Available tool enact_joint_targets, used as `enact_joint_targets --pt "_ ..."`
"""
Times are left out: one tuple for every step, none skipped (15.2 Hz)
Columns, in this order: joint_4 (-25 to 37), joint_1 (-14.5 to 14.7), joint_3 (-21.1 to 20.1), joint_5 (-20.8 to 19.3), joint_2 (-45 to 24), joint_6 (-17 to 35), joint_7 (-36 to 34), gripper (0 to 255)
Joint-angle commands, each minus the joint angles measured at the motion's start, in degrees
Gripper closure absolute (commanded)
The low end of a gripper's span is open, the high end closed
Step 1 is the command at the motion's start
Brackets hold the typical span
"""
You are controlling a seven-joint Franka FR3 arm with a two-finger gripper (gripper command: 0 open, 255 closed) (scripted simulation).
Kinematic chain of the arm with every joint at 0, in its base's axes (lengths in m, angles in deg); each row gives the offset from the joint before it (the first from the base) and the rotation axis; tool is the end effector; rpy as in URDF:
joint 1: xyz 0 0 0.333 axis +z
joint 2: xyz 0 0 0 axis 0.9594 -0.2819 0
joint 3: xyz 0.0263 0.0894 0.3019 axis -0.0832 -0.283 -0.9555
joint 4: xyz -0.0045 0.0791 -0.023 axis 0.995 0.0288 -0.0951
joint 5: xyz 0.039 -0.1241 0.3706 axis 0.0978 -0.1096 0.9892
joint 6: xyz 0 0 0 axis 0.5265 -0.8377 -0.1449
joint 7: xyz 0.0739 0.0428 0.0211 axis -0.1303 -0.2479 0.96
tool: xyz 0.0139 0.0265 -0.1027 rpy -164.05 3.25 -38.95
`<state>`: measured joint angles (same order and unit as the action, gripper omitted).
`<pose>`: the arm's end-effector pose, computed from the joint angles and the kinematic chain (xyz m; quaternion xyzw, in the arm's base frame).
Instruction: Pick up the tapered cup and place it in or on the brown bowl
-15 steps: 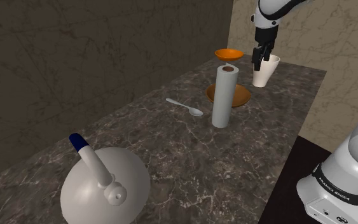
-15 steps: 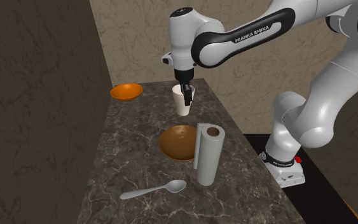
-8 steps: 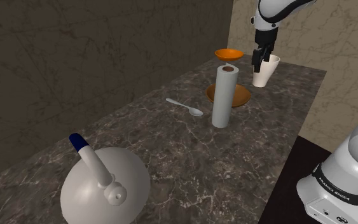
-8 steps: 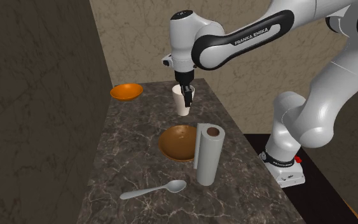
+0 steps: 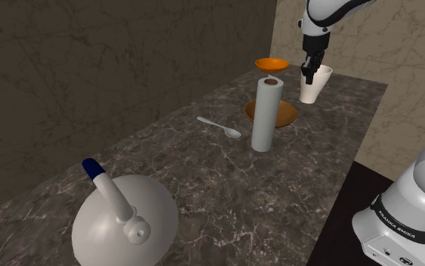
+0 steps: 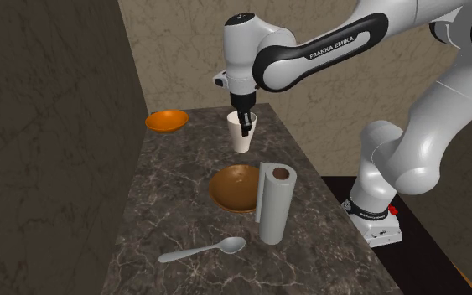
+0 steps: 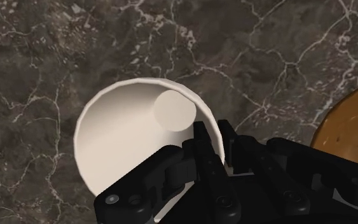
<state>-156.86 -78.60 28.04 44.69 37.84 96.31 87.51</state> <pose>0.4188 -0.1267 0.4702 0.9930 0.0780 -0.0381 0.0803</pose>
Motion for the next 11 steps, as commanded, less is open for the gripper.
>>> enact_joint_targets --pt "-0.1 0.0 0.0 0.0 0.0 0.0 0.0 255" --pt "-0.1 0.0 0.0 0.0 -0.1 0.0 0.0 255" --pt "-0.1 0.0 0.0 0.0 -0.1 0.0 0.0 255" --pt "0.5 0.0 0.0 0.1 0.1 -0.8 0.1 255" --pt "1.2 0.0 -0.1 0.2 0.3 -1.6 0.2 255" --pt "1.8 0.1 -0.2 0.2 0.4 -2.4 0.4 255" --pt "2.4 0.1 -0.2 0.3 0.6 -3.1 0.5 255" --pt "3.1 0.1 -0.3 0.4 0.7 -3.9 0.6 255" --pt "3.7 0.1 -0.3 0.4 0.9 -4.7 0.7 255" --pt "4.4 0.1 -0.4 0.5 1.0 -5.5 0.9 255" --pt "5.1 0.2 -0.4 0.5 1.1 -6.2 1.0 255"
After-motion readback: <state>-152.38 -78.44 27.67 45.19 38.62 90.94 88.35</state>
